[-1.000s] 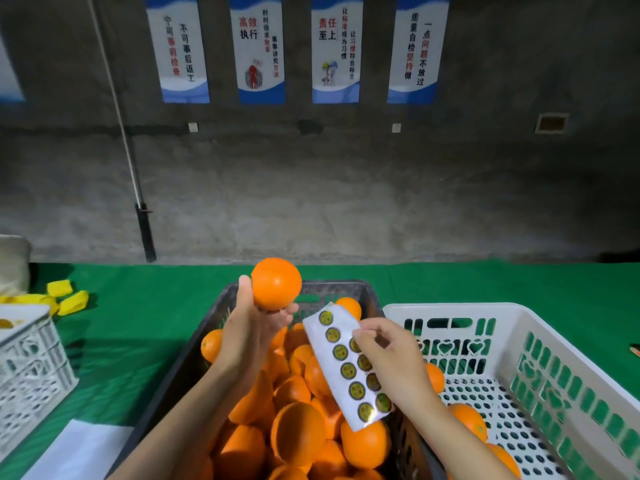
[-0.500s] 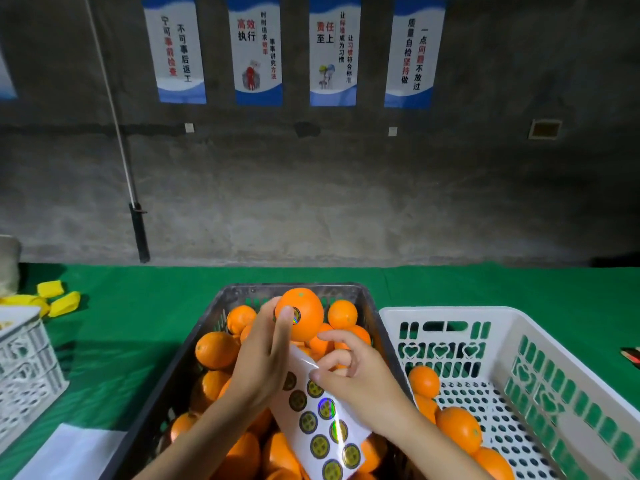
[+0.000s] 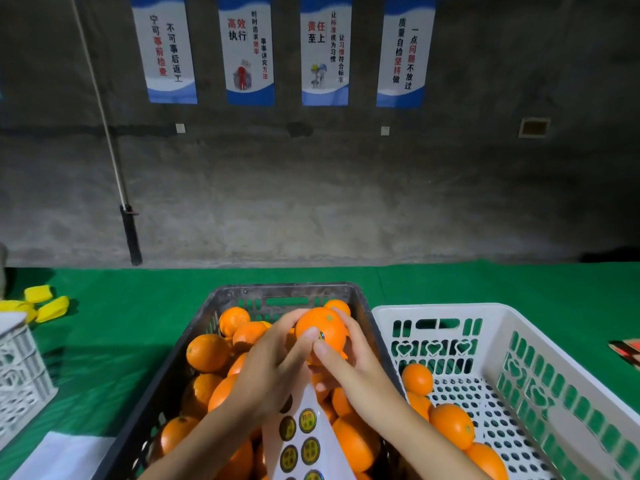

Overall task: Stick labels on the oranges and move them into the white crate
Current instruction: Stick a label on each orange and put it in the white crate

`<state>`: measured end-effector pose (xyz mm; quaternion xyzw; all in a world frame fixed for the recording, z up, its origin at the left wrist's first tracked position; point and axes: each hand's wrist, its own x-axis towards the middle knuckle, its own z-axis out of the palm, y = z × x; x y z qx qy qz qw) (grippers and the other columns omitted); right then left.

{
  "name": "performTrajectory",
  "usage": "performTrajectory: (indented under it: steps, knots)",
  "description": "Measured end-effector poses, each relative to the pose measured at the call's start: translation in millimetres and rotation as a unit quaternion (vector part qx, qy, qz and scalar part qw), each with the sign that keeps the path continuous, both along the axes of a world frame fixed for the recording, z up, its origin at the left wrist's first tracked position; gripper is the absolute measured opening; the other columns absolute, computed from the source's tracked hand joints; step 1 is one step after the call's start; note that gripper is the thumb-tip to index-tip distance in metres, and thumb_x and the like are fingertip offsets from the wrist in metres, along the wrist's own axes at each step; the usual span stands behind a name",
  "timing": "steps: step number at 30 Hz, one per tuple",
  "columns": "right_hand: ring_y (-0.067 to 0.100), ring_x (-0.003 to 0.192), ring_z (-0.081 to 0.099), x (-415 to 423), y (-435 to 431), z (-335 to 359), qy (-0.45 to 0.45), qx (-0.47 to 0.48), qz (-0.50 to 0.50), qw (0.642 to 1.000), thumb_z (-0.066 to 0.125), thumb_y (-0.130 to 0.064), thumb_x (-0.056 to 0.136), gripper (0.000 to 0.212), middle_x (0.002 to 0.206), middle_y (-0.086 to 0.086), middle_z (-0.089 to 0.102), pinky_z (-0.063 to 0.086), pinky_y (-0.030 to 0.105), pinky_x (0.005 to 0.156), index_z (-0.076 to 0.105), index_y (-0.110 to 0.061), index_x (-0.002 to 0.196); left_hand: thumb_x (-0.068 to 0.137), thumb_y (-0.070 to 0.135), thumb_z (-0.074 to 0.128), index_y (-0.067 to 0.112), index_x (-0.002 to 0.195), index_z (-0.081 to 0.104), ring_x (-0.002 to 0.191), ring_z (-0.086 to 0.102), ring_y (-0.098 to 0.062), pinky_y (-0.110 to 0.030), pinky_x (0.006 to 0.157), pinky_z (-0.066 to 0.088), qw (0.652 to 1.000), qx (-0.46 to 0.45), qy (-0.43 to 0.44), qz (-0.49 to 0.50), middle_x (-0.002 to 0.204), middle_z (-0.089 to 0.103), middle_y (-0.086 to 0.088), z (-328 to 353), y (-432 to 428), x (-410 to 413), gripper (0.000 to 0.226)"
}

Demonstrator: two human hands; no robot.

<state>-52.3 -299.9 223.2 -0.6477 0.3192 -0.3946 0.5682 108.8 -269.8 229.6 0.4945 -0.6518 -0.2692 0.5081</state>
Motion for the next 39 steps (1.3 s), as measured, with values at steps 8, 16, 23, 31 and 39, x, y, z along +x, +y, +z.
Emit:
performTrajectory:
  steps: [8, 16, 23, 31, 39]
  knots:
    - [0.025, 0.064, 0.067, -3.4, -6.5, 5.8, -0.104, 0.102, 0.007, 0.989, 0.077, -0.063, 0.070, 0.078, 0.078, 0.015, 0.070, 0.055, 0.031, 0.053, 0.060, -0.012, 0.126, 0.083, 0.070, 0.054, 0.036, 0.118, 0.064, 0.110, 0.065, -0.011, -0.035, 0.092, 0.055, 0.998, -0.028, 0.049, -0.004, 0.114, 0.070, 0.008, 2.6, -0.2, 1.4, 0.050]
    - [0.015, 0.074, 0.064, -75.8, -63.9, 5.1, 0.063, 0.014, -0.371, 0.926, 0.058, -0.065, 0.086, 0.047, 0.094, 0.000, 0.066, 0.052, 0.038, 0.066, 0.056, -0.027, 0.113, 0.095, 0.052, 0.049, 0.012, 0.064, 0.035, 0.049, 0.036, -0.005, -0.019, 0.048, 0.031, 0.952, -0.099, 0.093, 0.273, 0.052, 0.036, 0.004, 1.4, -12.9, 13.7, 0.053]
    - [0.022, 0.077, 0.058, -112.2, -85.4, -48.4, 0.626, -0.012, -0.189, 0.757, 0.063, -0.040, 0.083, 0.030, 0.085, 0.002, 0.059, 0.041, 0.031, 0.057, 0.052, -0.017, 0.100, 0.098, 0.057, 0.038, -0.002, 0.083, 0.049, 0.064, 0.051, -0.032, -0.048, 0.058, 0.044, 0.935, -0.017, 0.169, 0.312, 0.074, 0.051, -0.029, -12.5, -20.5, 19.5, 0.062]
    - [0.022, 0.101, 0.064, -112.5, -78.0, -28.0, 0.664, -0.071, -0.170, 0.725, 0.050, -0.031, 0.100, 0.024, 0.115, 0.001, 0.067, 0.053, 0.035, 0.084, 0.059, -0.018, 0.118, 0.099, 0.054, 0.042, 0.005, 0.077, 0.048, 0.060, 0.048, -0.025, -0.045, 0.057, 0.042, 0.926, -0.005, 0.175, 0.333, 0.065, 0.049, -0.013, -19.4, -25.3, 20.8, 0.054]
    - [-0.005, 0.112, 0.059, -14.7, -1.6, 20.4, 0.022, -0.082, -0.055, 0.995, 0.057, -0.077, 0.078, 0.046, 0.116, -0.028, 0.064, 0.050, 0.023, 0.088, 0.064, -0.048, 0.114, 0.103, 0.042, 0.043, 0.013, 0.069, 0.041, 0.044, 0.042, 0.003, -0.011, 0.043, 0.033, 0.907, -0.017, 0.141, 0.397, 0.060, 0.040, -0.002, -16.7, -26.5, 28.5, 0.044]
